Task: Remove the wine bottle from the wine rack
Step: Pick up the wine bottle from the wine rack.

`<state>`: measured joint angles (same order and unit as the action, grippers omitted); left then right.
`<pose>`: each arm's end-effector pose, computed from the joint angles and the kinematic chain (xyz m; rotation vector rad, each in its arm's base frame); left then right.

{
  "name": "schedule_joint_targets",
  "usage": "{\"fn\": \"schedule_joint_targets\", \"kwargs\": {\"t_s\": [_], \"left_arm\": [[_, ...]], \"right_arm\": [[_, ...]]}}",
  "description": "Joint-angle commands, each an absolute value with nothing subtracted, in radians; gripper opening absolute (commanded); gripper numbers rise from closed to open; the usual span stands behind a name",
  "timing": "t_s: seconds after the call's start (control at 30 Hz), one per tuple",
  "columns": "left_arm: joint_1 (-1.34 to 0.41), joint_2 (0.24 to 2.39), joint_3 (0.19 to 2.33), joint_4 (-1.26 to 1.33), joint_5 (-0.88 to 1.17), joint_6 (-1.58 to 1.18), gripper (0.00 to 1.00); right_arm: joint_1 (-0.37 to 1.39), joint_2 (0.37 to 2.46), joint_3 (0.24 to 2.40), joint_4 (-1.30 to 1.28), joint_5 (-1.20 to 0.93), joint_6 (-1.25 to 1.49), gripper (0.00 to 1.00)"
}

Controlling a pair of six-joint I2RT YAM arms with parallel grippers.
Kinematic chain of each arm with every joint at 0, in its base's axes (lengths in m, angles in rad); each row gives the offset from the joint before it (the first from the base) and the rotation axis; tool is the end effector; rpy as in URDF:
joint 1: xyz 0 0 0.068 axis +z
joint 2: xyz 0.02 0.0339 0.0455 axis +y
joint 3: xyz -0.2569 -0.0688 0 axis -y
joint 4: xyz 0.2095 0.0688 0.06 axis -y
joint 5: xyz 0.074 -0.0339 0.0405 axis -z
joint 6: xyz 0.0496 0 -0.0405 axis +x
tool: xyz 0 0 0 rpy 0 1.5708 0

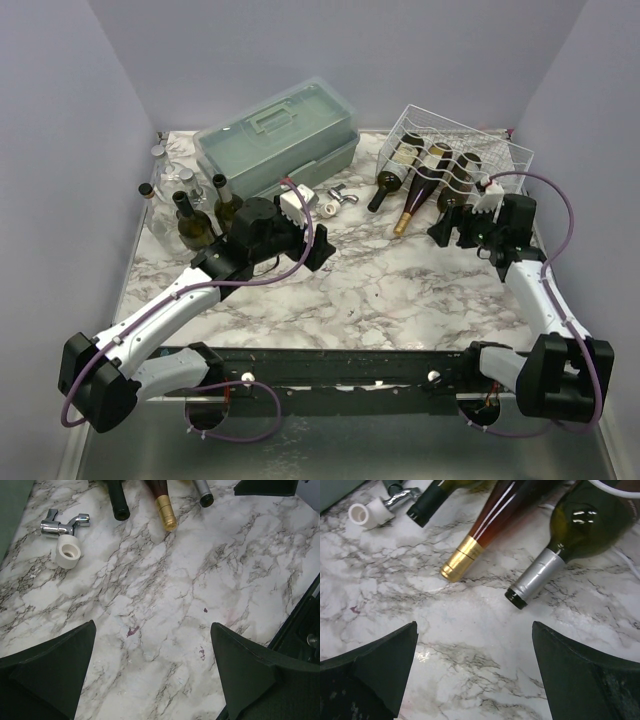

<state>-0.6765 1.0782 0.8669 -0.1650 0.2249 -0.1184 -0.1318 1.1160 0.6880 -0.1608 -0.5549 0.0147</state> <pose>0.1722 -0.1524 0.3096 0.7004 1.8852 -0.7367 0.2208 -0.0029 0.2474 -0.1638 2.0989 0.5266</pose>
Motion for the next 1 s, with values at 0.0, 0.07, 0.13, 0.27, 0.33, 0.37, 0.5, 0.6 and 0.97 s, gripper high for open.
{"fn": "schedule_joint_targets", "kwargs": {"t_s": [0.0, 0.07, 0.13, 0.27, 0.33, 0.37, 0.5, 0.6, 0.97], "left_arm": [[-0.68, 1.069, 0.859, -0.126, 0.223, -0.104, 0.99], [-0.68, 1.068, 0.86, -0.126, 0.217, -0.102, 0.99], [-0.681, 1.063, 0.858, -0.125, 0.216, -0.1, 0.99], [-0.68, 1.059, 0.857, -0.126, 0.224, -0.101, 0.99], [-0.68, 1.057, 0.857, -0.127, 0.224, -0.101, 0.99], [-0.68, 1.057, 0.859, -0.128, 0.224, -0.1, 0.99], [-0.681, 1.038, 0.877, -0.147, 0.259, -0.108, 0.99], [-0.68, 1.019, 0.866, -0.146, 0.237, -0.102, 0.99], [-0.681, 0.974, 0.857, -0.147, 0.217, -0.073, 0.99]], "right_arm": [[-0.131, 1.155, 0.692, -0.107, -0.379, 0.076, 1.0], [-0.12, 1.178, 0.683, -0.054, -0.3, 0.15, 1.0], [-0.097, 1.217, 0.696, -0.021, -0.168, 0.231, 1.0], [-0.063, 1.318, 0.738, -0.014, -0.021, 0.312, 1.0], [-0.055, 1.344, 0.734, 0.029, -0.014, 0.34, 1.0], [-0.045, 1.35, 0.726, 0.05, -0.007, 0.351, 1.0], [-0.014, 1.371, 0.709, 0.144, 0.077, 0.391, 1.0], [-0.012, 1.406, 0.729, 0.169, 0.124, 0.433, 0.99], [-0.002, 1.542, 0.768, 0.206, 0.145, 0.492, 0.9]]}}
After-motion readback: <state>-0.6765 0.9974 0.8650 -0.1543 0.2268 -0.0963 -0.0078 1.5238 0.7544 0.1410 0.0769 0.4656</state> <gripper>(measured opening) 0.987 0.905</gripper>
